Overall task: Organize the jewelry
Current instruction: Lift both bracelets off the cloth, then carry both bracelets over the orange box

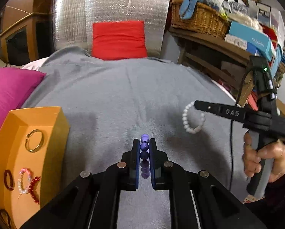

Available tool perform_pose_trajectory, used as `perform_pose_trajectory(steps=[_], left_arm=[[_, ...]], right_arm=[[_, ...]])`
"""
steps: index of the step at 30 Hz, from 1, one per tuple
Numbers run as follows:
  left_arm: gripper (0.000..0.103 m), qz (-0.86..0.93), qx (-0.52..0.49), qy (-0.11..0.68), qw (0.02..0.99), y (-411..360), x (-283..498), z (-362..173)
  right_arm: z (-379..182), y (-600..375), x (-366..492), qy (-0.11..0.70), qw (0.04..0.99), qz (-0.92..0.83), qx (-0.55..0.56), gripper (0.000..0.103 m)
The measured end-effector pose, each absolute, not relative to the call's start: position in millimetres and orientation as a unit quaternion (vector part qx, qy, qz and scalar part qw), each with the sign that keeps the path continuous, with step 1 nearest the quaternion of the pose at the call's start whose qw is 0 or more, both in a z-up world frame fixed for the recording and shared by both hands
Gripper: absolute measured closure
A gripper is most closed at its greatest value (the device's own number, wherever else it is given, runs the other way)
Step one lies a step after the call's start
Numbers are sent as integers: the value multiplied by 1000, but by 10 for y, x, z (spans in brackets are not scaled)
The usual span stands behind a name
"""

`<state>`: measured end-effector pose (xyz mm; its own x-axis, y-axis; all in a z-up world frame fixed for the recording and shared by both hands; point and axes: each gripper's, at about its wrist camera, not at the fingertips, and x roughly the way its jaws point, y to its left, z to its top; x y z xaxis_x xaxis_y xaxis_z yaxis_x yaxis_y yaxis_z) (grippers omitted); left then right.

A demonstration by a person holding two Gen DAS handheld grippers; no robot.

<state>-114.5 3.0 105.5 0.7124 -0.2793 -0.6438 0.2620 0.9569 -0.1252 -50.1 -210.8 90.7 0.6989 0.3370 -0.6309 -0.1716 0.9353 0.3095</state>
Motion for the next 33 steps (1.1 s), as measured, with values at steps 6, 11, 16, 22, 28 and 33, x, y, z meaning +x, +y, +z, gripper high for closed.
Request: perform_pose_trajectory(steps=[6,11,16,22,28,33], left_arm=[[94,-133,-36,324,936,264,-1375,1314],[94,-121,-50,308,942,558,-1515,1458],[94,-93,-64,305,946,1032,-1648,1512],[94,-36,-88,307,947,1699,-1778,1468],[94,12,-130,345,930,2317,-1803,1210],[94,14,-158,390,907,2524,-1714,992]], right_arm=[[1005,-1764,-701,345,916,174,105,93],[1072,-1455,-821,336,915,201,96,93],[1194,-1155,-935,324,916,220,89,93],[1355,-700,-1134,314,908,261,94,93],[1514,-65,-1393,308,892,324,73,93],[1444,418,-1553,328,869,367,50,93]])
